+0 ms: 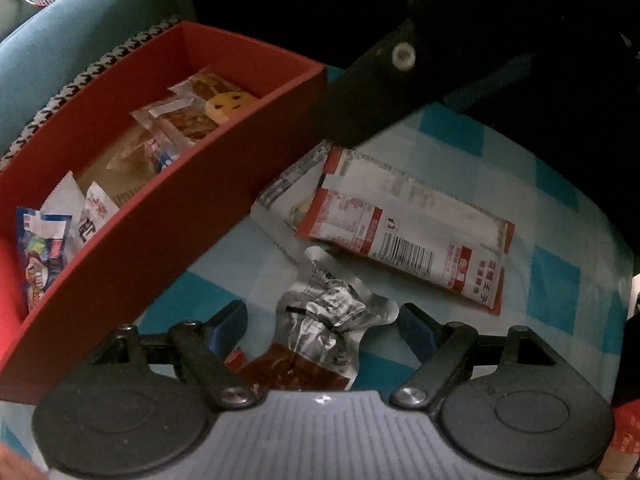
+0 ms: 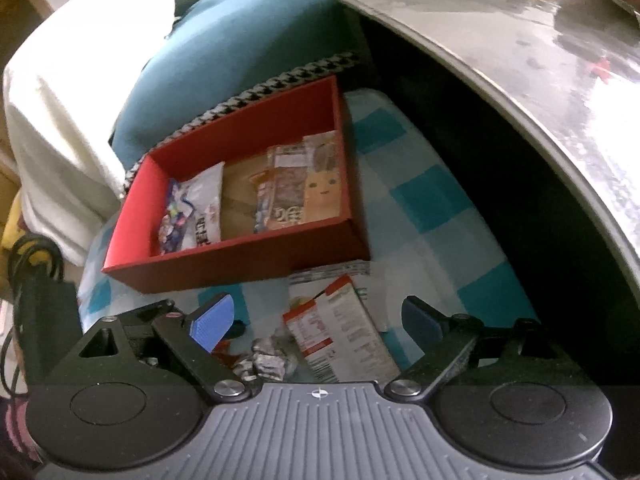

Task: Organize snacks
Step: 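Grasp the silver foil pouch with the left tool while the right tool grasps the white-red wafer packet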

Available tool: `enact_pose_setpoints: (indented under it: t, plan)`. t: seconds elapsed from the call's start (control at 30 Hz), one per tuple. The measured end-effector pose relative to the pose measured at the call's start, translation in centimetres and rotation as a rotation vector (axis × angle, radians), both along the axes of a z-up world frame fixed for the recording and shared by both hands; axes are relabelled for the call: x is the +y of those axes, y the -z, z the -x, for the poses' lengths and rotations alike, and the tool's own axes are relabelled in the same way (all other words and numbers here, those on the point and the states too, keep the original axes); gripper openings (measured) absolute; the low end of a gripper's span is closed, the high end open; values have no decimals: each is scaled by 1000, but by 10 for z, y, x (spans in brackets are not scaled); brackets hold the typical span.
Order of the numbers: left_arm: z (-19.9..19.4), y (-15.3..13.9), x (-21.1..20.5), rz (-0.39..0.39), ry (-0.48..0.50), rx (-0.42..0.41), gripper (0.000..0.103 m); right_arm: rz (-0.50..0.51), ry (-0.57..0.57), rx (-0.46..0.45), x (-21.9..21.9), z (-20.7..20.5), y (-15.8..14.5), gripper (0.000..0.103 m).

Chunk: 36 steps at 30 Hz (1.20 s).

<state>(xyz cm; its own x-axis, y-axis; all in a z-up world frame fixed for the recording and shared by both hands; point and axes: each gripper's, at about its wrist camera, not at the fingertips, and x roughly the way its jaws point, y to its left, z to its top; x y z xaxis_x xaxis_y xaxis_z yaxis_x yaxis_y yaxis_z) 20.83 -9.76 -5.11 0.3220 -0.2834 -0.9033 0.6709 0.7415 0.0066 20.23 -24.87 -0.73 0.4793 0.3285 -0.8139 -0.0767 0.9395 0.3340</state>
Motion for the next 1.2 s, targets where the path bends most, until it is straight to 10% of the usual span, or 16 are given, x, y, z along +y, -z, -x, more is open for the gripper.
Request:
enact_pose_setpoints:
  t: [0.17, 0.23, 0.8, 1.0, 1.2]
  plan:
    - [12, -5, 9, 11, -78, -5, 60, 4, 8, -11, -4, 0, -1, 95]
    - [15, -9, 15, 18, -109, 2, 39, 28, -2, -9, -3, 2, 2, 95]
    - [34, -18, 41, 28, -178, 43, 40, 218, -148, 112, 19, 6, 65, 96]
    - [30, -9, 32, 9, -152, 62, 70, 357, -211, 52, 44, 9, 71, 94]
    - [28, -4, 23, -36, -142, 3, 70, 391, -241, 18, 52, 15, 69, 82]
